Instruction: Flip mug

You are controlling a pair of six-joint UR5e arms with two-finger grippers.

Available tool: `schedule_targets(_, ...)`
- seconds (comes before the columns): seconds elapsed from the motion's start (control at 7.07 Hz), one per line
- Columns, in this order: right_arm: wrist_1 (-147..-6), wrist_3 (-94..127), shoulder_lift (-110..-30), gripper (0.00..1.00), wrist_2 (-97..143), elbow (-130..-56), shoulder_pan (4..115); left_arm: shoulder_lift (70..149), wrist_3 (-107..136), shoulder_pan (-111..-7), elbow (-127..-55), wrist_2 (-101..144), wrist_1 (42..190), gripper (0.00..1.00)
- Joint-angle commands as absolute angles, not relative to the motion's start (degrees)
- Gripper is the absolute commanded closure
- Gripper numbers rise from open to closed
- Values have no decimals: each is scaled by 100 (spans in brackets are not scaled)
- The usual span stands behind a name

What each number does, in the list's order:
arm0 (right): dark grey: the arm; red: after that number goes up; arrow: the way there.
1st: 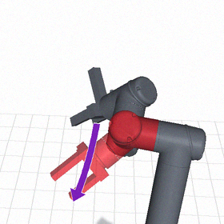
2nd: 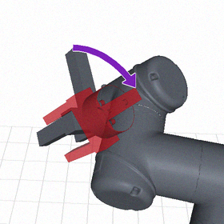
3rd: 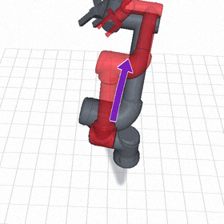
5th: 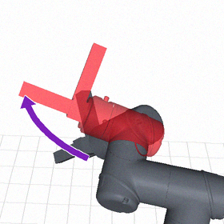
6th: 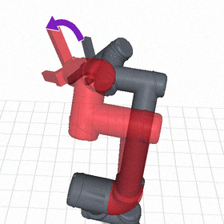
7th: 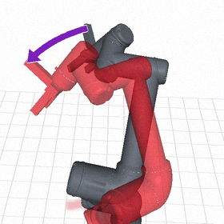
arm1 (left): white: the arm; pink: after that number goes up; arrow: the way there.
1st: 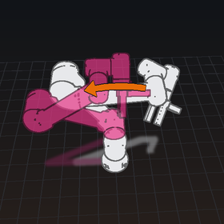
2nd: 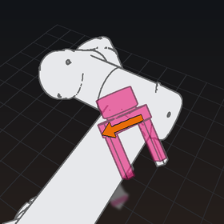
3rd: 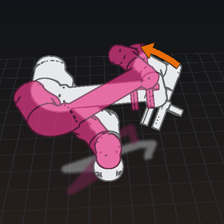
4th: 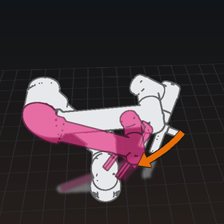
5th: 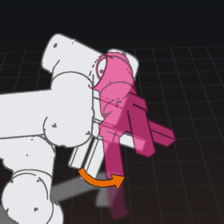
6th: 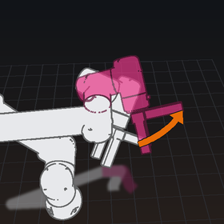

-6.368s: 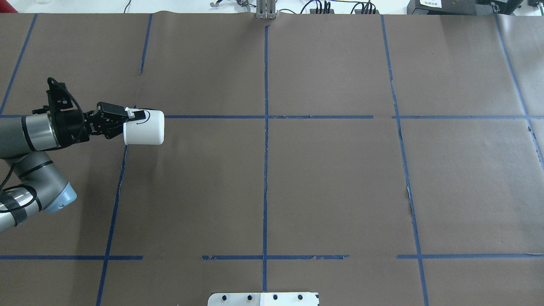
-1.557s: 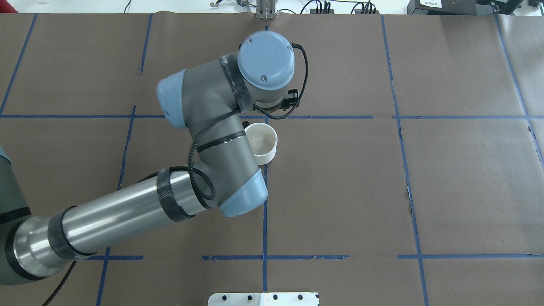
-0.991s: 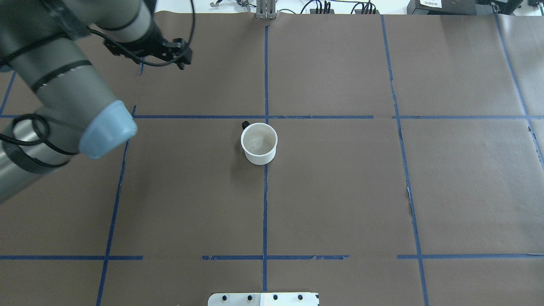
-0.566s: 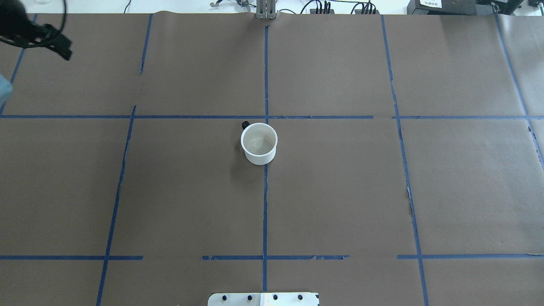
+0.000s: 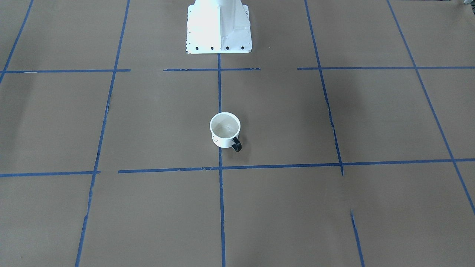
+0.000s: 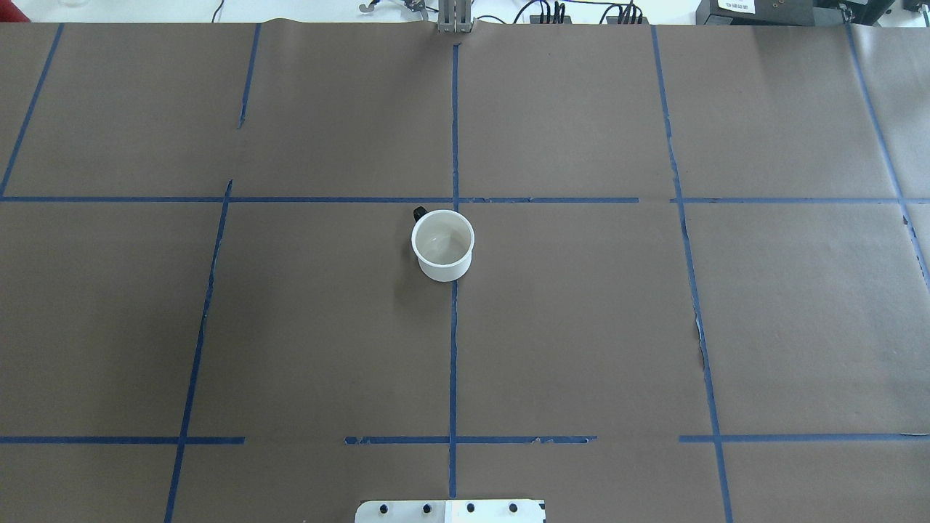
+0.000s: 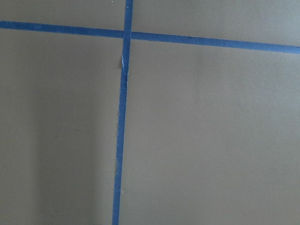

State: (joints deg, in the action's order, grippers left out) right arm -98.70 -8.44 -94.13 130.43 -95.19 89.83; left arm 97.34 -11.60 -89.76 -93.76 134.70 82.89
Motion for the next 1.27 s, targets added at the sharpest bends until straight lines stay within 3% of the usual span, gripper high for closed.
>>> schedule_targets(0.0,-9870,-844,-9413,0,13043,-9519,8982,9571,-1819,-9316,-8921,13474,8315,0)
schedule_targets(0.71,-9870,-844,-9413,0,13043,-9519,8982,9343,-1828,-9501,-8973,13535,8341,0)
schedule_targets(1.13,-9870,-844,-9413,0,13043,-9519,8982,9281,-770,-9475,-9674,13500,8306,0)
